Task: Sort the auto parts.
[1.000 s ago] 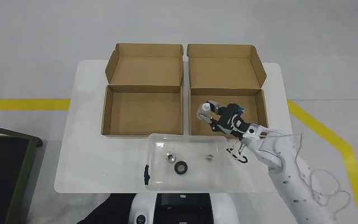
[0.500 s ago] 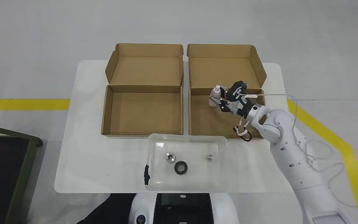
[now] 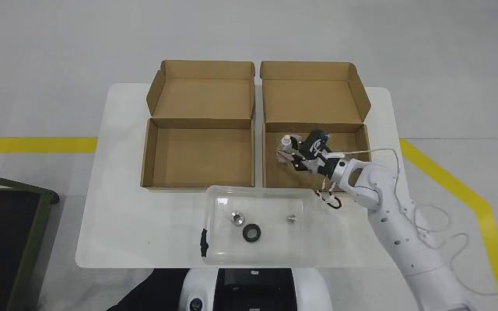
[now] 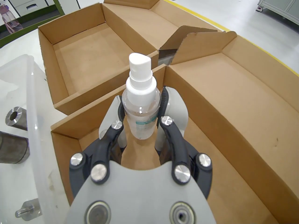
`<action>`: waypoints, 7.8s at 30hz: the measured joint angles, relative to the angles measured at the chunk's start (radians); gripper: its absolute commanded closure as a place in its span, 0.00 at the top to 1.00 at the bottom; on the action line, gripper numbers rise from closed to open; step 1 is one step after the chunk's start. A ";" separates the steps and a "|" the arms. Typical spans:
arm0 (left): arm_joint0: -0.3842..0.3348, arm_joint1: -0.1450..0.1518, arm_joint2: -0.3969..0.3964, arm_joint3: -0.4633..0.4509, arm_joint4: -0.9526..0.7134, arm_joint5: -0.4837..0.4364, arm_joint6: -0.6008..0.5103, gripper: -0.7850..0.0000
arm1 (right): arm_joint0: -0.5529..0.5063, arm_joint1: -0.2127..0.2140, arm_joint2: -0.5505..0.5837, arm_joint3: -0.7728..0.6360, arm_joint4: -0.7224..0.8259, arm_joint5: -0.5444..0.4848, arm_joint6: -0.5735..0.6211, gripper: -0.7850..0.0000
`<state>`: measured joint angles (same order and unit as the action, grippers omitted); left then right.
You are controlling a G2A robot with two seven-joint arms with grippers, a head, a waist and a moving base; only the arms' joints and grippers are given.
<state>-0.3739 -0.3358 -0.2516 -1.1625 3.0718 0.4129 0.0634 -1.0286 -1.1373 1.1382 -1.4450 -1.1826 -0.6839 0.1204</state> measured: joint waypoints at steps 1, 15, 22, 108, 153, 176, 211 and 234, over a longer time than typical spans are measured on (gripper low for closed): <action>0.000 0.000 0.000 0.000 0.000 0.000 0.000 1.00 | -0.009 0.001 0.000 -0.014 -0.002 0.006 0.009 1.00; 0.000 0.000 0.000 0.000 0.000 0.000 0.000 1.00 | -0.144 0.021 0.082 -0.220 0.073 0.032 0.083 1.00; 0.000 0.000 0.000 0.000 0.000 0.000 0.000 1.00 | -0.225 0.039 0.172 -0.434 0.108 0.022 0.128 1.00; 0.000 0.000 0.000 0.000 0.000 0.000 0.000 1.00 | -0.275 0.111 -0.099 -0.619 -0.179 -0.120 0.896 0.49; 0.000 0.000 0.000 0.000 0.000 0.000 0.000 1.00 | -0.331 0.127 -0.011 -0.652 0.078 -0.054 0.195 0.00; 0.000 0.000 0.000 0.000 0.000 0.000 0.000 1.00 | -0.126 0.096 0.055 -0.645 0.234 0.036 -0.012 0.00; 0.000 0.000 0.000 0.000 0.000 0.000 0.000 1.00 | 0.025 0.076 0.123 -0.516 0.321 0.082 -0.039 0.00; 0.000 0.000 0.000 0.000 0.000 0.000 0.000 1.00 | 0.030 0.061 -0.010 -0.206 0.208 0.074 0.157 0.00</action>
<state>-0.3739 -0.3358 -0.2516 -1.1625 3.0718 0.4129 0.0634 -0.9986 -1.0759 1.1283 -1.6507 -0.9748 -0.6100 0.2778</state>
